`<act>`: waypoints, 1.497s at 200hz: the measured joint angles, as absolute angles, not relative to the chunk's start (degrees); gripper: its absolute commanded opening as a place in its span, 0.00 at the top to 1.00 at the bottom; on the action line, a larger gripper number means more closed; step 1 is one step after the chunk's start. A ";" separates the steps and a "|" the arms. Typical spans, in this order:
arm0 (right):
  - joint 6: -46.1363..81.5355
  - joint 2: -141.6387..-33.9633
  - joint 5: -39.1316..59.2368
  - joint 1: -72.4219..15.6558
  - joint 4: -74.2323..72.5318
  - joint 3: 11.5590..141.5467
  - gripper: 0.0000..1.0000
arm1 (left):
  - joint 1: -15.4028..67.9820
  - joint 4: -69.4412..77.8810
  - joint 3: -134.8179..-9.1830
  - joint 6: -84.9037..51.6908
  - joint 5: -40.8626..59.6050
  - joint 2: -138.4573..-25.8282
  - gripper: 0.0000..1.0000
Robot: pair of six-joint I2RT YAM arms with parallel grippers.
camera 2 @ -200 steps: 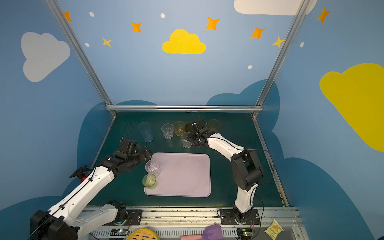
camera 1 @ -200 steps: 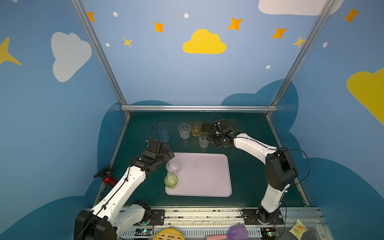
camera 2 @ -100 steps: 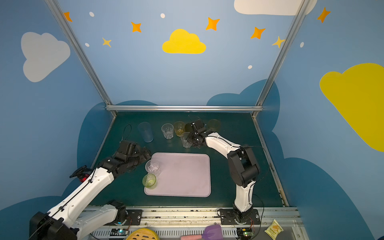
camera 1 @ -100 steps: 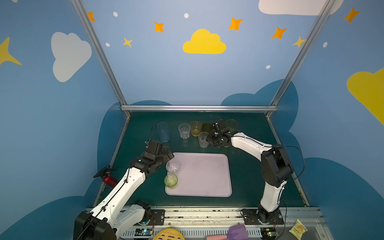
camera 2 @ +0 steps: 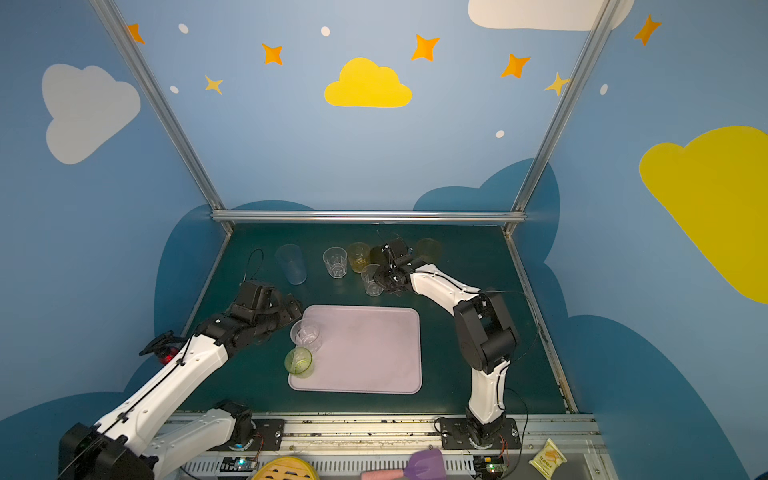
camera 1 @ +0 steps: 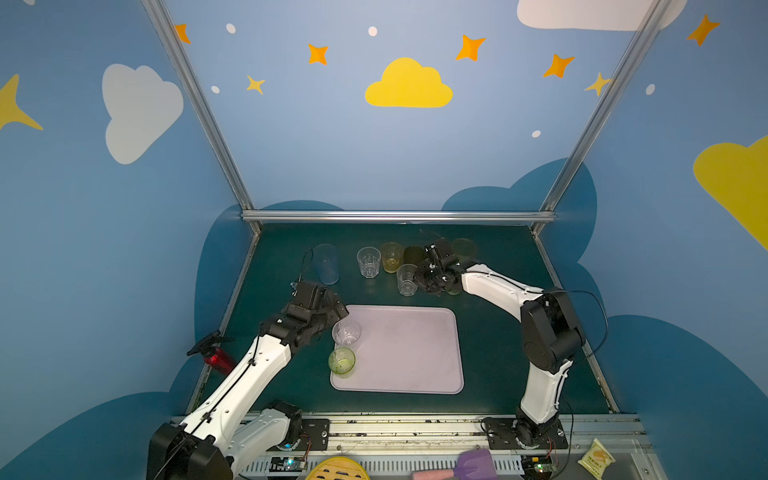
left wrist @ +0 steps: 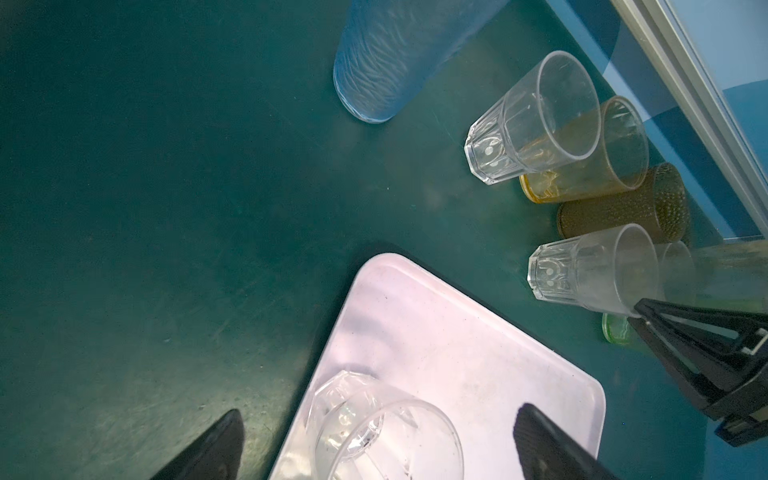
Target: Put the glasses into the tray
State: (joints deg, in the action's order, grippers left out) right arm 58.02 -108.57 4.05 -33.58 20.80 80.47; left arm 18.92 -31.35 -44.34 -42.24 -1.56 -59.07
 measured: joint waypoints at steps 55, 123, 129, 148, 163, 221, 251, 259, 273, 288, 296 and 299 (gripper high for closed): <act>57.76 -108.86 3.90 -33.58 21.04 80.47 0.80 | 18.94 -31.27 -44.34 -41.98 -0.89 -59.02 0.00; 57.17 -109.71 3.88 -33.61 21.82 81.65 0.80 | 19.14 -31.07 -44.31 -42.00 -0.71 -59.02 0.00; 57.01 -109.84 3.88 -33.58 22.00 81.82 0.80 | 19.16 -31.07 -44.34 -42.00 -0.71 -59.02 0.00; 56.62 -110.39 3.88 -33.61 22.57 82.54 0.80 | 19.18 -31.07 -44.34 -42.00 -0.71 -59.02 0.00; 56.51 -110.87 3.88 -33.61 22.87 82.87 0.79 | 19.20 -31.07 -44.31 -42.00 -0.71 -59.02 0.00; 55.53 -112.16 3.88 -33.67 24.03 84.07 0.81 | 19.20 -31.05 -44.31 -42.02 -0.73 -58.54 0.00; 55.07 -112.16 3.75 -33.82 24.60 84.12 0.87 | 19.27 -31.05 -44.27 -42.04 -0.73 -58.39 0.00; 55.05 -112.16 3.62 -33.91 24.80 84.12 0.89 | 19.27 -31.05 -44.27 -42.04 -0.75 -58.39 0.00; 54.94 -112.18 3.53 -34.04 25.54 84.12 0.90 | 19.29 -31.05 -44.25 -42.02 -0.73 -58.39 0.00; 54.76 -112.18 3.42 -34.22 25.98 84.12 0.92 | 19.29 -31.05 -44.23 -42.04 -0.75 -58.39 0.00; 54.72 -112.20 3.42 -34.28 26.17 84.12 0.93 | 19.29 -31.05 -44.23 -42.04 -0.75 -58.39 0.00; 54.72 -112.20 3.42 -34.30 26.28 84.12 0.94 | 19.29 -31.05 -44.23 -42.04 -0.75 -58.39 0.00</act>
State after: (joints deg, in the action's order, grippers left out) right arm 54.72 -112.20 3.42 -34.30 26.28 84.12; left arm 19.29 -31.05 -44.23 -42.04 -0.75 -58.39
